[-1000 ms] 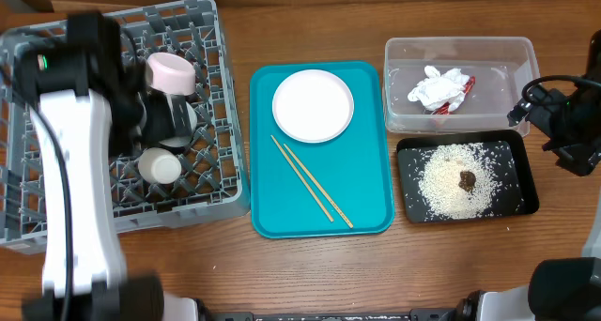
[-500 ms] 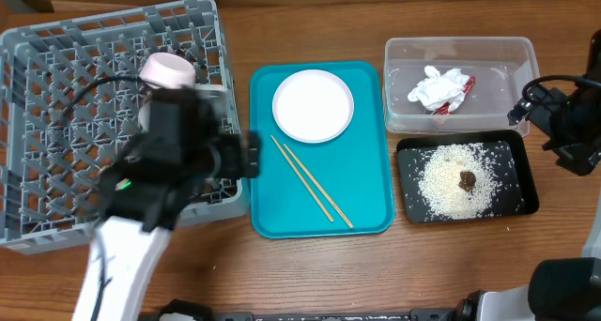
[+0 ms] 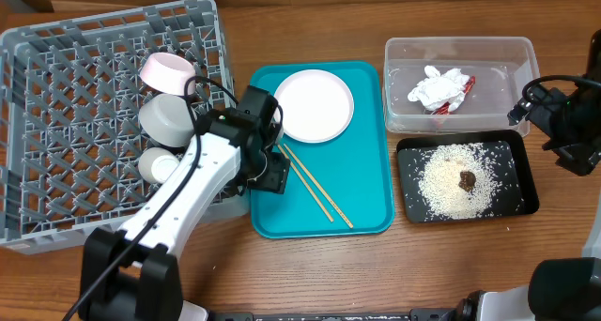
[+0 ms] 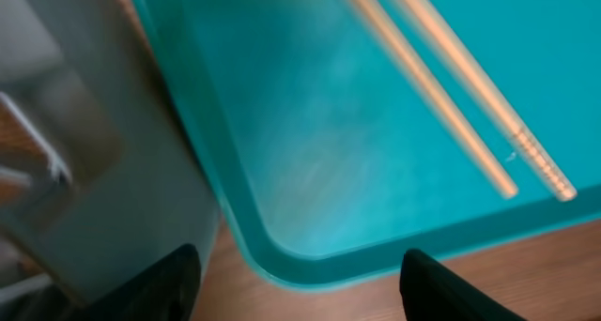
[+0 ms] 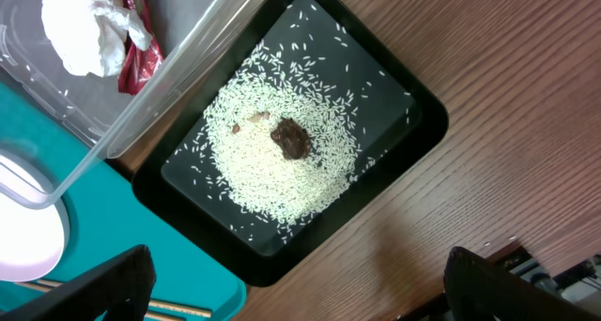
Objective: Sort waste into correct bins and load items into the dishwasher
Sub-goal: 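Move the left gripper over the wooden chopsticks on the tray, then close the left gripper on one chopstick and lift it, then carry the chopstick to the rack and drop it in, then grasp the second chopstick on the tray with the left gripper, then place the second chopstick upright in the rack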
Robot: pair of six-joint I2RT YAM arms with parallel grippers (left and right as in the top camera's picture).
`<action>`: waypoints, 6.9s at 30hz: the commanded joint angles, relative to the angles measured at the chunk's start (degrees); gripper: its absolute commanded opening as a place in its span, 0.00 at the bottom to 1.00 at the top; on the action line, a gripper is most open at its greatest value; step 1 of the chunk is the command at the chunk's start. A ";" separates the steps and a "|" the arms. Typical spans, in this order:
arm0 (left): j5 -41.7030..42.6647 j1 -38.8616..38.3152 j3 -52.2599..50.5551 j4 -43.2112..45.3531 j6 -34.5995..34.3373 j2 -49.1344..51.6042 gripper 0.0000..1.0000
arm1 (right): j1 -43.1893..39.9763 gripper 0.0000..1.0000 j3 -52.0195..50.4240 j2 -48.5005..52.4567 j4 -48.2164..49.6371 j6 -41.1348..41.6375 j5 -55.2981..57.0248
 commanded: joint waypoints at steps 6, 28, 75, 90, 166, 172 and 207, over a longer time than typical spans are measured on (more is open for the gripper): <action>-4.98 0.00 0.04 -3.54 -3.23 1.03 0.70 | -0.11 1.00 1.25 -0.79 0.28 0.09 0.55; -0.20 -0.11 1.18 -4.72 -8.26 1.03 0.91 | -0.11 1.00 1.25 -0.79 0.28 0.09 0.52; -5.92 -17.62 1.42 10.93 -40.70 16.11 0.87 | -0.11 1.00 1.25 -0.79 0.28 -0.13 0.55; -4.48 -17.59 1.42 10.93 -40.74 16.26 0.18 | -0.11 1.00 1.25 -0.79 0.33 -0.13 0.55; -8.00 -1.90 0.50 5.49 -25.33 9.81 0.50 | -0.11 1.00 1.25 -0.79 0.24 -0.15 0.55; -7.98 -1.90 -2.10 8.83 -25.42 9.81 0.56 | -0.11 1.00 1.25 -0.79 0.26 -0.13 0.55; -10.54 -1.90 -7.50 19.82 -21.11 9.81 0.04 | -0.11 1.00 1.25 -0.79 0.09 -0.13 0.55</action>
